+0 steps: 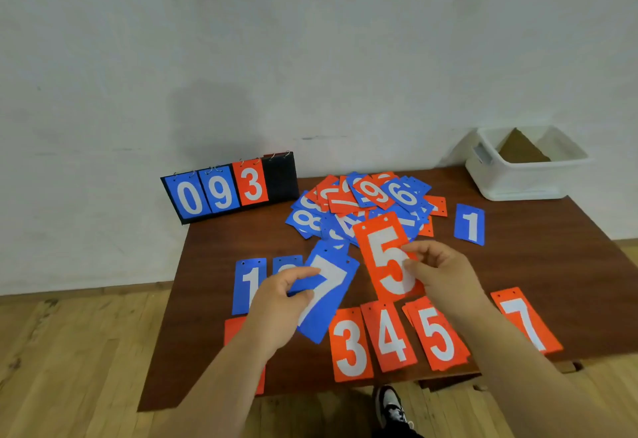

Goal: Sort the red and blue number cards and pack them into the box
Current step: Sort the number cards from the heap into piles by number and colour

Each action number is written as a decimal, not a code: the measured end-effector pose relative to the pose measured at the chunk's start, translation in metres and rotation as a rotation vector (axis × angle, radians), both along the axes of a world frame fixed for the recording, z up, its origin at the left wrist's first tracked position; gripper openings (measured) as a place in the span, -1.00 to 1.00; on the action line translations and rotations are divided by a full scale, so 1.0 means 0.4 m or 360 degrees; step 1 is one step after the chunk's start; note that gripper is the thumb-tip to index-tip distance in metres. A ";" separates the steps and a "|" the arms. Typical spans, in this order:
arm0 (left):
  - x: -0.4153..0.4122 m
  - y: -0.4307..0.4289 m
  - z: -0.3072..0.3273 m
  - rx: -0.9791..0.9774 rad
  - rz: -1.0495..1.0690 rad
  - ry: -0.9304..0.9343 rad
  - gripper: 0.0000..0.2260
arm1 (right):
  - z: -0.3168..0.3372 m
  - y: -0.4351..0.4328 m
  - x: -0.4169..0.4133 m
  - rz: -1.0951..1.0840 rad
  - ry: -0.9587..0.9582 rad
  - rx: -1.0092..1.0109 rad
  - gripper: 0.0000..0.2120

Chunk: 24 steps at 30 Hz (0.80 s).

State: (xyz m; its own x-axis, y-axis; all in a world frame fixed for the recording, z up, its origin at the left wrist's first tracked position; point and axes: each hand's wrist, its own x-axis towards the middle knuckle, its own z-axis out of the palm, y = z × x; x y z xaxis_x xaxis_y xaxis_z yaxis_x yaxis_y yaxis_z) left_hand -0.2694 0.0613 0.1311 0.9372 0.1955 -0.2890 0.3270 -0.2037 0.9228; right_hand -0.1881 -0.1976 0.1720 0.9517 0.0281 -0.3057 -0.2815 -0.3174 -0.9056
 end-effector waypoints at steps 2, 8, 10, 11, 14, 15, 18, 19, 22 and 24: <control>0.004 -0.030 -0.024 0.0039 0.0129 0.0078 -0.59 | -0.048 -0.076 0.006 -0.0069 -0.0056 -0.0175 -0.77; 0.028 -0.148 -0.070 0.0027 0.0169 0.0194 -0.54 | -0.247 -0.272 -0.012 0.0176 0.0058 -0.0643 -0.68; 0.042 -0.189 -0.075 0.0028 0.0161 0.0230 -0.54 | -0.319 -0.302 -0.015 0.0233 0.0153 -0.0722 -0.72; 0.048 -0.211 -0.077 0.0032 0.0167 0.0255 -0.55 | -0.351 -0.311 -0.012 0.0274 0.0183 -0.0767 -0.74; 0.061 -0.271 -0.087 0.0052 0.0178 0.0302 -0.56 | -0.427 -0.323 0.002 0.0435 0.0231 -0.0931 -0.70; 0.066 -0.291 -0.088 0.0089 0.0172 0.0305 -0.56 | -0.442 -0.326 0.009 0.0485 0.0230 -0.0956 -0.69; 0.088 -0.353 -0.102 0.0174 0.0193 0.0299 -0.56 | -0.459 -0.337 0.033 0.0618 0.0175 -0.1096 -0.66; 0.096 -0.374 -0.105 0.0186 0.0210 0.0300 -0.56 | -0.461 -0.346 0.042 0.0647 0.0125 -0.1151 -0.65; 0.119 -0.436 -0.110 0.0214 0.0259 0.0317 -0.58 | -0.424 -0.368 0.077 0.0585 0.0097 -0.0887 -0.75; 0.138 -0.474 -0.114 0.0216 0.0247 0.0314 -0.57 | -0.381 -0.378 0.106 0.0388 0.0146 -0.0444 -0.88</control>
